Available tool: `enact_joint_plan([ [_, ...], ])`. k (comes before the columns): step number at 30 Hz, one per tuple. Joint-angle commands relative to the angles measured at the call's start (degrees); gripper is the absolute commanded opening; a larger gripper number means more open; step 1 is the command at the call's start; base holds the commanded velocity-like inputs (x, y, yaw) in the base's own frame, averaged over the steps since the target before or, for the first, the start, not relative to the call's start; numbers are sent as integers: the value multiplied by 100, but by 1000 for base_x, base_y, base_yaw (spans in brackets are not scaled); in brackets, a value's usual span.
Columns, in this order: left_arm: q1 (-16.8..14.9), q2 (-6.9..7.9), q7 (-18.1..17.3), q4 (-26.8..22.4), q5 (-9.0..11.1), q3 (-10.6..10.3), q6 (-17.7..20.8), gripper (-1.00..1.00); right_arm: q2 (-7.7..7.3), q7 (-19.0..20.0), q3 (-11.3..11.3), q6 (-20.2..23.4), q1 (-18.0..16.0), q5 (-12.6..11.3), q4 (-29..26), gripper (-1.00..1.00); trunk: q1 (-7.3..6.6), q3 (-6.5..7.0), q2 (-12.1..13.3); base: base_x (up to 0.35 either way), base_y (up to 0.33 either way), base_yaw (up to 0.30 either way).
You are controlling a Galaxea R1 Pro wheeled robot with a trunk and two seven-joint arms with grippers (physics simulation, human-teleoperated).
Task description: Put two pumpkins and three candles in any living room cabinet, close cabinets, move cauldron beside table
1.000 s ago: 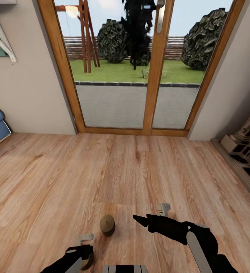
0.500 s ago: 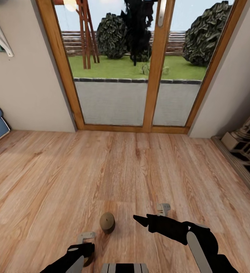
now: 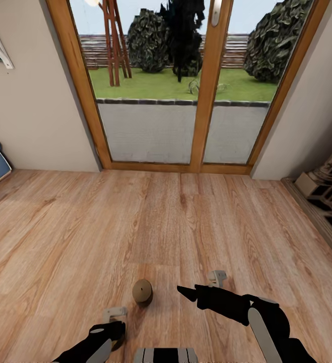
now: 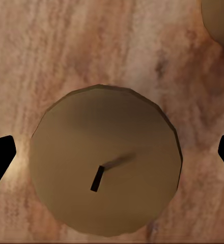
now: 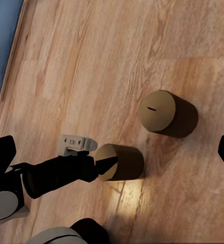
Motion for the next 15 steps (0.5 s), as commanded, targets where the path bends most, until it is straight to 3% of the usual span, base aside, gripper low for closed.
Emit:
enact_joint_plan([
  [1, -4, 8, 50, -19, 30, -47, 24, 100, -3, 13, 2, 23, -3, 3, -4, 100, -1, -5, -2, 0, 0, 0],
  [12, -116, 16, 61, -19, 30, -41, 24, 100, -3, 13, 3, 23, -3, 3, -4, 100, -1, -5, -2, 0, 0, 0],
  [15, -125, 16, 78, -20, 30, -39, 24, 100, -1, 13, 3, 23, -3, 3, -4, 100, 6, -72, -6, 0, 0, 0],
])
